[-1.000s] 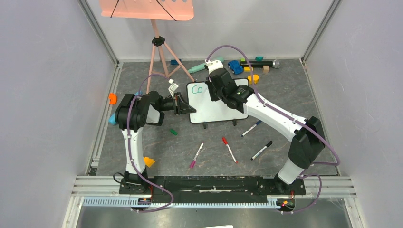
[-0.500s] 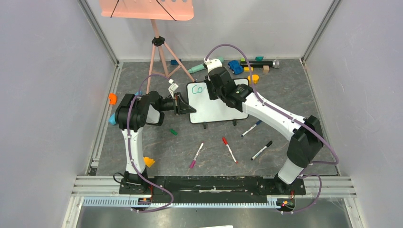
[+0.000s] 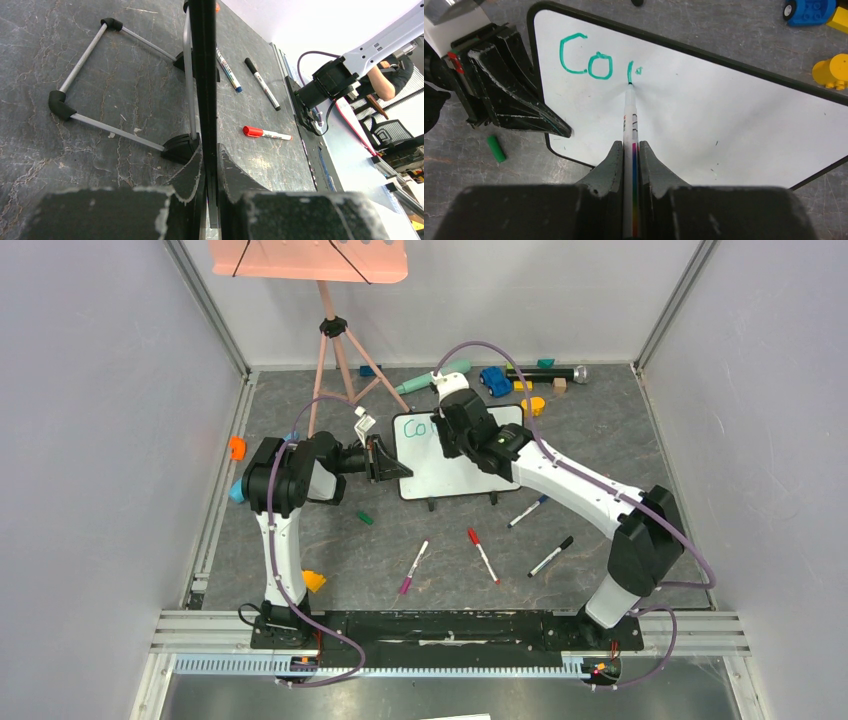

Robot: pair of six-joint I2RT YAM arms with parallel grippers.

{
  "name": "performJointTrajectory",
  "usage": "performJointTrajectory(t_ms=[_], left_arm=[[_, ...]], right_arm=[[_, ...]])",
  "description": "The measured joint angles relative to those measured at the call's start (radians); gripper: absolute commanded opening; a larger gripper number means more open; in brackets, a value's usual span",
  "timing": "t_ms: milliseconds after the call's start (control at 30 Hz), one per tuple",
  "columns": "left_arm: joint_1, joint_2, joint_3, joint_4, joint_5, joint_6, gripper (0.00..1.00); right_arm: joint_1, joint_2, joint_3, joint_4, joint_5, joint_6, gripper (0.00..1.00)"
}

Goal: Write a sentence on the whiteboard

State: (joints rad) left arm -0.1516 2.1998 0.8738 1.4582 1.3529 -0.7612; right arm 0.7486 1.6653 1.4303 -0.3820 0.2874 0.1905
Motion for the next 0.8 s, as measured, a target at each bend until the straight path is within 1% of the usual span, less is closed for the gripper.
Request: performJointTrajectory(t_ms=[167, 467, 800], left_arm=[[0.0, 0.0, 0.0, 0.001, 0.0, 0.0, 0.02], [0.0, 0.0, 0.0, 0.0, 0.0, 0.0, 0.02], [0.0, 0.0, 0.0, 0.001, 0.0, 0.0, 0.02]], right_arm=[[0.0, -0.016, -0.028, 0.0, 0.003, 0.0, 0.0], [0.0, -0.017, -0.028, -0.001, 0.024, 0.0, 0.0], [-0.021, -0.009, 0.024, -0.016, 0.036, -0.006, 0.0]])
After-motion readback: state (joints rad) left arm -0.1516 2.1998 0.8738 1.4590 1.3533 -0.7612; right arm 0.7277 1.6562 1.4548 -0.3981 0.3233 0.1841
